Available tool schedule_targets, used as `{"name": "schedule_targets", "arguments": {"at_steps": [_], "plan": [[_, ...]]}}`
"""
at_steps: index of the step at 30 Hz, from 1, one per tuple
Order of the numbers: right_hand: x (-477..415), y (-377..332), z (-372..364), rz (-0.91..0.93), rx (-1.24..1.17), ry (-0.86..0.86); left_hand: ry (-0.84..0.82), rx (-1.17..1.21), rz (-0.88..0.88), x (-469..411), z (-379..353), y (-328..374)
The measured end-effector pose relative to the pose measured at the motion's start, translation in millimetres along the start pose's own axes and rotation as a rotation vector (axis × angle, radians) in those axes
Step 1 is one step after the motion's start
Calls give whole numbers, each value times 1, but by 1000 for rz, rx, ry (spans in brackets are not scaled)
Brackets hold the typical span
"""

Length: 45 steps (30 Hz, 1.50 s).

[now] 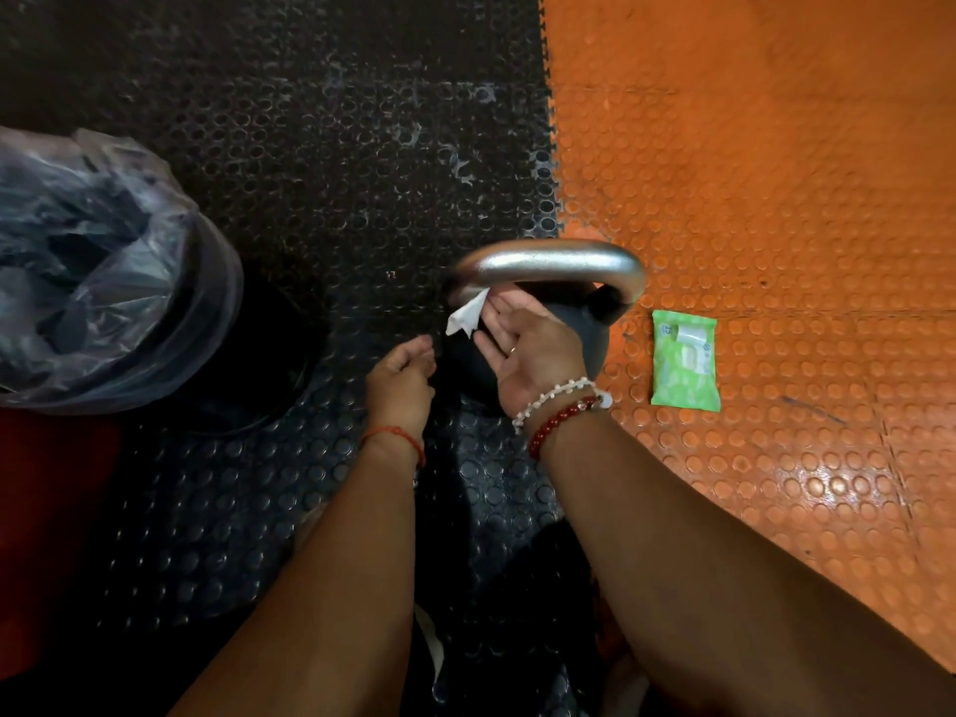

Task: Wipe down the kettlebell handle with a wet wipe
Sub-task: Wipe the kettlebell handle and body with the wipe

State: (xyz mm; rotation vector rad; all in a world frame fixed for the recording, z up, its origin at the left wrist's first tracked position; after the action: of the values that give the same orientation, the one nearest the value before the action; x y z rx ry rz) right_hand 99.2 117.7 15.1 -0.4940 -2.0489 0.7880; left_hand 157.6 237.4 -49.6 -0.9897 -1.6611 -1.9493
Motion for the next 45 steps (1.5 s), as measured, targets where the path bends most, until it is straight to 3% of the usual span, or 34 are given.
{"name": "schedule_targets", "arguments": {"at_steps": [3, 7, 10, 14, 18, 23, 27, 31, 36, 40, 45], "plan": [[-2, 1, 1, 0, -47, -33, -71, -6, 22, 1, -10, -1], [-5, -4, -1, 43, 128, -31, -103, -26, 14, 1, -18, 2], [-6, -5, -1, 43, 76, -37, -100, -43, 14, -1, -18, 1], [-8, -4, 3, 65, 286, -67, -103, -73, -1, -4, -17, 2], [-9, -7, -6, 56, 106, -81, -125, -77, 26, -9, -17, 3], [-6, -10, -6, 89, 295, -102, -165, -60, 55, -6, -19, 7], [-8, -7, -5, 57, 102, -111, -156, -122, 52, -8, -17, 7], [-10, -8, -1, 81, 301, -142, -151, -115, 51, -4, -19, 9], [-11, -8, -7, 68, 151, -162, -167, -131, 20, 1, -21, 14], [-16, -10, -6, 80, 275, -159, -170, -105, 29, 3, -22, 15], [-11, -5, -9, 17, -59, -175, -168, -97, 50, 1, -22, 15]]}}
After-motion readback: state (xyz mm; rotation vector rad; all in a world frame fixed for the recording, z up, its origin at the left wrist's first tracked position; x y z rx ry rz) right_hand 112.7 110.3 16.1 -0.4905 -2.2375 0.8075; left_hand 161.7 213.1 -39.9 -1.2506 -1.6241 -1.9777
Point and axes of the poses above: each hand's wrist, its own x-axis away from the middle knuckle, its own z-axis out of the back of the hand, y = z × x, the point moved 6 cm from there along -x, towards the middle knuckle, and after that the axes turned 8 degrees about z, right-handed, at the moved point
